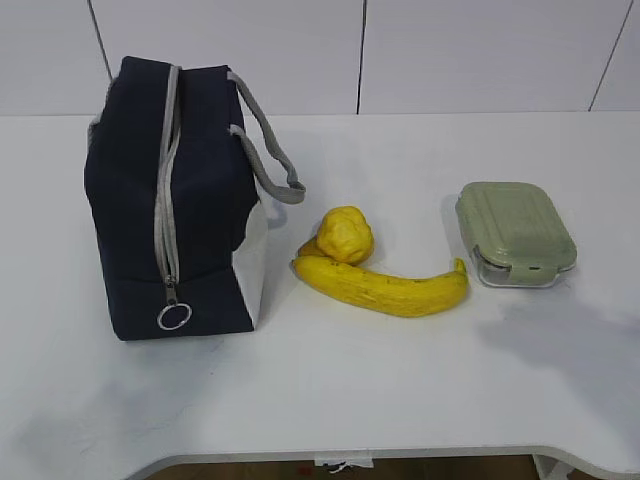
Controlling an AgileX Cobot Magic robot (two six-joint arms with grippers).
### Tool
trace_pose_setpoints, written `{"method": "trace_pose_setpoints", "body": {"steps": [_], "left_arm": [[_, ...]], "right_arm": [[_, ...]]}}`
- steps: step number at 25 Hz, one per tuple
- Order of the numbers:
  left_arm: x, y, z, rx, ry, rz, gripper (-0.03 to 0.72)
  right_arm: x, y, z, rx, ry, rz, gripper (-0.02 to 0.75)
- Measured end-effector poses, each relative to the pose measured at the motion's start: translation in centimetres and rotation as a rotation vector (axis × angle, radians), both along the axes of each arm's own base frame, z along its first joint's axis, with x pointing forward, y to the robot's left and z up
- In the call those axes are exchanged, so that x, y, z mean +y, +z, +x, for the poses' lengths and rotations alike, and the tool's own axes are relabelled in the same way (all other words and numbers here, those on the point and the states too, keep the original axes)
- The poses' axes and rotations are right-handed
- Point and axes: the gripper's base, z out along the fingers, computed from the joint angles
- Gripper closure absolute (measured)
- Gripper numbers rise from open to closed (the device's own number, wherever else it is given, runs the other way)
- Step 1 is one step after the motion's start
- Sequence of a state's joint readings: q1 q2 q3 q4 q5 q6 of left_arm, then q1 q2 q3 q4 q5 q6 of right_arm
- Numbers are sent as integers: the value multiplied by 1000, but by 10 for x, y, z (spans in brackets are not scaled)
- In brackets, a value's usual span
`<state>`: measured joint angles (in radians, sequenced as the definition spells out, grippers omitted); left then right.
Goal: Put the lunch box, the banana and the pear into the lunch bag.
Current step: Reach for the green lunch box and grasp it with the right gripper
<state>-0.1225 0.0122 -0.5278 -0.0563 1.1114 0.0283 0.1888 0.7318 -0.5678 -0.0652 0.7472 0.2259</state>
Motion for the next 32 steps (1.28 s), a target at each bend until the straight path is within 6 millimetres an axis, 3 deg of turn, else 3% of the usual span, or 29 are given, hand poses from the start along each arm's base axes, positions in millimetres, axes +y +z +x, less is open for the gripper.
{"method": "trace_pose_setpoints", "body": {"steps": [20,25,32], "left_arm": [[1,0,0,-1,4,5,445],[1,0,0,-1,4,5,445],[1,0,0,-1,4,5,445]], "right_arm": [[22,18,137,179,12,-45,360],[8,23,158,249,51,63,360],[-33,17,171,299,122,303,360]]}}
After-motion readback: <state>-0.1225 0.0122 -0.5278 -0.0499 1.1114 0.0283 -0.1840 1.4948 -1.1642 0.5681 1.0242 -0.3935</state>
